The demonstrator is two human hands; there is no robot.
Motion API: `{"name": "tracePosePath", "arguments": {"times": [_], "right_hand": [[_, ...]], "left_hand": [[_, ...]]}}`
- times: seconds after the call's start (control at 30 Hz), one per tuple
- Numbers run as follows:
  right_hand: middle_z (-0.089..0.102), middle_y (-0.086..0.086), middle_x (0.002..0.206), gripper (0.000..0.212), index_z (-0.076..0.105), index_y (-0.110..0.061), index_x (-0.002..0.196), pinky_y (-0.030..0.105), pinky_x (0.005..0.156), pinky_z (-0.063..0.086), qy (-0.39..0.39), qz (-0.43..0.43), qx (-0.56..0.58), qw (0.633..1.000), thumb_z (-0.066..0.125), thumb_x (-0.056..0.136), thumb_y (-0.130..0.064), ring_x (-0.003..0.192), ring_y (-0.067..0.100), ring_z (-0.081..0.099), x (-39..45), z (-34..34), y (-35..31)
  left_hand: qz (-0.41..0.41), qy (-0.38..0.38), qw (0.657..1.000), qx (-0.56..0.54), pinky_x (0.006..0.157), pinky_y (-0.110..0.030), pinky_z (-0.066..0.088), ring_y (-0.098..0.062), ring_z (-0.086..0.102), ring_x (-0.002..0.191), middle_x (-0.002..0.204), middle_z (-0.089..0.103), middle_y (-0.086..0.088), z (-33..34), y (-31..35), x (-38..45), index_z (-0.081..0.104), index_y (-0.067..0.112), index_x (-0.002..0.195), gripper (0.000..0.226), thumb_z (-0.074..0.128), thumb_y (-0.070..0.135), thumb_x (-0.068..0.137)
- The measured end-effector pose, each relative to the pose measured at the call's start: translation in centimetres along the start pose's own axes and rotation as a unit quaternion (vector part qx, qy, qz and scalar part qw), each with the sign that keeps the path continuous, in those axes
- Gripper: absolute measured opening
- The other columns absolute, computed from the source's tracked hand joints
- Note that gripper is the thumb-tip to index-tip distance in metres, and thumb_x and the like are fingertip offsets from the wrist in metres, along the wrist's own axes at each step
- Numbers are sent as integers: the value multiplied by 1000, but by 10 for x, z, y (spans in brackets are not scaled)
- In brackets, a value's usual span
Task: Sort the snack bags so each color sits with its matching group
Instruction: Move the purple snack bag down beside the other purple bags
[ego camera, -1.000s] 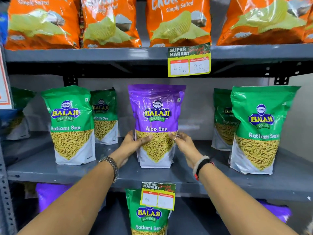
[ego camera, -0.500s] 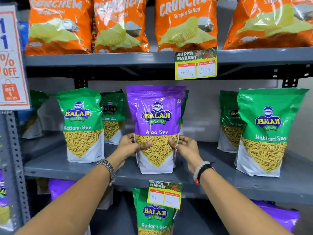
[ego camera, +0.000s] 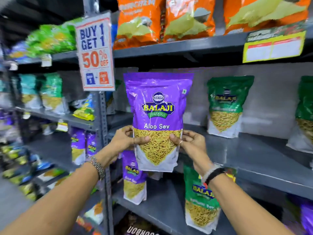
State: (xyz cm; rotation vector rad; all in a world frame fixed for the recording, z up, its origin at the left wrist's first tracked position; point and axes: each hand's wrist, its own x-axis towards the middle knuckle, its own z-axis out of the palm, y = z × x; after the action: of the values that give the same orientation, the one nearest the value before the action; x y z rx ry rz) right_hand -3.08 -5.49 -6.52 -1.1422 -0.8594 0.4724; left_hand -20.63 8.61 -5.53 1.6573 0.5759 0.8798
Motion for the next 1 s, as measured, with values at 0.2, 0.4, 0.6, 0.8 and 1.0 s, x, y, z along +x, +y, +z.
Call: {"name": "tracePosePath", "arguments": {"times": [0.2, 0.4, 0.6, 0.8, 1.0], "right_hand": [[75, -7, 68, 29, 66, -13, 82, 20, 65, 58, -51, 30, 13, 998, 80, 58, -6, 68, 8, 69, -36, 16, 72], [73, -12, 63, 34, 60, -13, 88, 14, 59, 55, -26, 121, -21, 992, 74, 64, 6, 61, 2, 67, -53, -2, 160], [67, -5, 74, 35, 57, -12, 88, 10, 61, 51, 46, 164, -62, 983, 68, 67, 13, 59, -6, 62, -52, -29, 228], [64, 12, 100, 36, 53, -6, 101, 18, 75, 50, 121, 189, -93, 970, 66, 72, 10, 74, 0, 63, -38, -34, 280], [63, 11, 95, 34, 52, -24, 88, 28, 81, 46, 157, 176, -136, 962, 62, 77, 6, 79, 6, 61, -24, -34, 313]], "left_hand": [[-38, -53, 997, 40, 65, -18, 55, -5, 70, 82, 85, 77, 13, -33, -58, -40, 64, 20, 102, 64, 89, 6, 45], [-106, -35, 993, 26, 82, -33, 57, -17, 70, 93, 97, 76, 0, -16, -158, -42, 64, 19, 102, 79, 94, 21, 29], [-166, -38, 985, 25, 76, -17, 50, -7, 64, 93, 103, 70, 5, 22, -240, -21, 58, 18, 110, 78, 92, 10, 40], [-201, -49, 978, -13, 91, -41, 54, -25, 64, 107, 117, 66, -11, 42, -294, 17, 55, 12, 112, 82, 92, 8, 38], [-233, -59, 968, -71, 89, -40, 55, -25, 63, 103, 113, 67, -11, 58, -327, 50, 52, 10, 109, 88, 92, 11, 31]]}}
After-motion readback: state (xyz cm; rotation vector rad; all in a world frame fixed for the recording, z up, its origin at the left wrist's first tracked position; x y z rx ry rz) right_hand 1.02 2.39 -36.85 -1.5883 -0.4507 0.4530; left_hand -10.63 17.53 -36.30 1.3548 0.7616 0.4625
